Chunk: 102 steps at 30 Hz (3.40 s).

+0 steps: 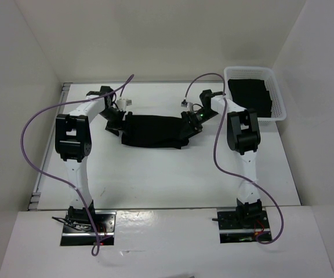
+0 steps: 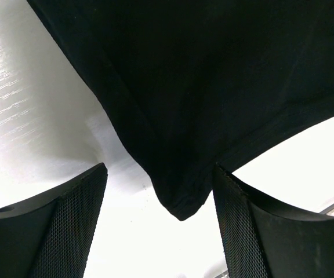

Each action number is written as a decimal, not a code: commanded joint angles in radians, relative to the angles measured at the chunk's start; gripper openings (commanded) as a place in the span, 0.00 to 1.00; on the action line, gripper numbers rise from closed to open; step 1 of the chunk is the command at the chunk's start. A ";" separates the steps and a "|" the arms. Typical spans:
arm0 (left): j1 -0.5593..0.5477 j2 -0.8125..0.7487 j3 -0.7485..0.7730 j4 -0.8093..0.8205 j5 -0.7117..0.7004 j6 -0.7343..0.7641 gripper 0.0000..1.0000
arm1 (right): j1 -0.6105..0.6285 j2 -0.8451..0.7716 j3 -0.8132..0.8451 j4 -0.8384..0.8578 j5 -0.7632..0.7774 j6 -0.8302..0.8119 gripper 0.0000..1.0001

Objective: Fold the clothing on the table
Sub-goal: Fold the skirt

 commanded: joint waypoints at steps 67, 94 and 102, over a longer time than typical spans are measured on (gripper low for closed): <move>0.014 0.035 0.144 -0.180 0.260 0.097 0.69 | -0.013 -0.095 0.163 0.187 0.553 0.091 0.65; -0.081 0.225 0.336 0.013 0.093 -0.156 0.47 | -0.013 -0.112 0.079 0.224 0.514 0.141 0.66; -0.101 0.234 0.304 0.042 0.067 -0.169 0.40 | -0.013 -0.081 0.118 0.224 0.505 0.160 0.66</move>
